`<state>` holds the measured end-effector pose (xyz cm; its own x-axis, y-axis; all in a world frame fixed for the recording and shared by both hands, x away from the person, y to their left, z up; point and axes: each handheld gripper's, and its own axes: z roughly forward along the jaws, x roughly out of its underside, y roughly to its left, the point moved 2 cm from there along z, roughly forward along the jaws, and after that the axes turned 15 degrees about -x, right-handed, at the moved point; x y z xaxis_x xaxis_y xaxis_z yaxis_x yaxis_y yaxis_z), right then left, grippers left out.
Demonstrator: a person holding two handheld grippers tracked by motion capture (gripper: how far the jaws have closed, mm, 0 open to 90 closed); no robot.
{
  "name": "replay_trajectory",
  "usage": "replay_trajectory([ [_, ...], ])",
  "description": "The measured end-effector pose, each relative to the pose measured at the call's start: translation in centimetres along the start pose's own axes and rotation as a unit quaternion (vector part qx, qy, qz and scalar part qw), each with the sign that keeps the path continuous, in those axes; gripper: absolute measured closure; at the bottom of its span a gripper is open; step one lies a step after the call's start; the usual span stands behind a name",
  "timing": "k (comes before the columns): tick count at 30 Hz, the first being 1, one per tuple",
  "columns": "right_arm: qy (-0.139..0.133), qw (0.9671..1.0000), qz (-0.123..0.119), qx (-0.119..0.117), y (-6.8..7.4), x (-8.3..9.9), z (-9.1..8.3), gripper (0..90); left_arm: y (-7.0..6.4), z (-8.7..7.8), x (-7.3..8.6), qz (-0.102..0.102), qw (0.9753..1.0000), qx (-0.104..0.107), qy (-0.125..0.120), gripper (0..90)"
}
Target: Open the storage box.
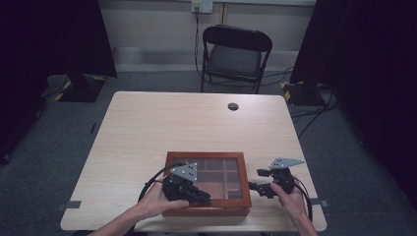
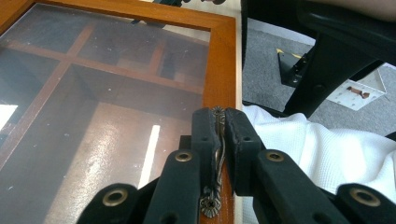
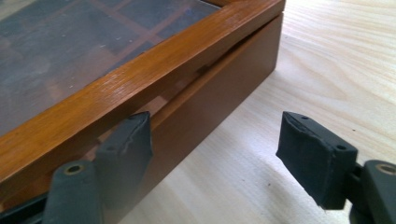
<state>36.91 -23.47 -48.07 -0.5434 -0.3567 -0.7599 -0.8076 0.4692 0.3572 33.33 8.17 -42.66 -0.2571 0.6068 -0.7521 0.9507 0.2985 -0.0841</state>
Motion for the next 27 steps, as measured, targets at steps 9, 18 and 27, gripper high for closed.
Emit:
replay_trajectory([
  [9,-0.001,0.9999,-0.001,-0.012,0.7,-0.2,-0.2,27.2,0.2,-0.7,-0.8,-0.001,1.0,0.002,0.002,82.9],
  [18,0.006,0.9988,-0.029,-0.038,1.8,-0.6,0.5,23.8,0.6,-1.4,-1.7,-0.012,0.9999,0.009,0.004,82.8],
  [27,0.011,0.9988,-0.034,-0.034,1.8,-0.7,0.6,23.4,0.7,-1.5,-1.5,-0.001,0.9997,0.024,0.003,69.5],
])
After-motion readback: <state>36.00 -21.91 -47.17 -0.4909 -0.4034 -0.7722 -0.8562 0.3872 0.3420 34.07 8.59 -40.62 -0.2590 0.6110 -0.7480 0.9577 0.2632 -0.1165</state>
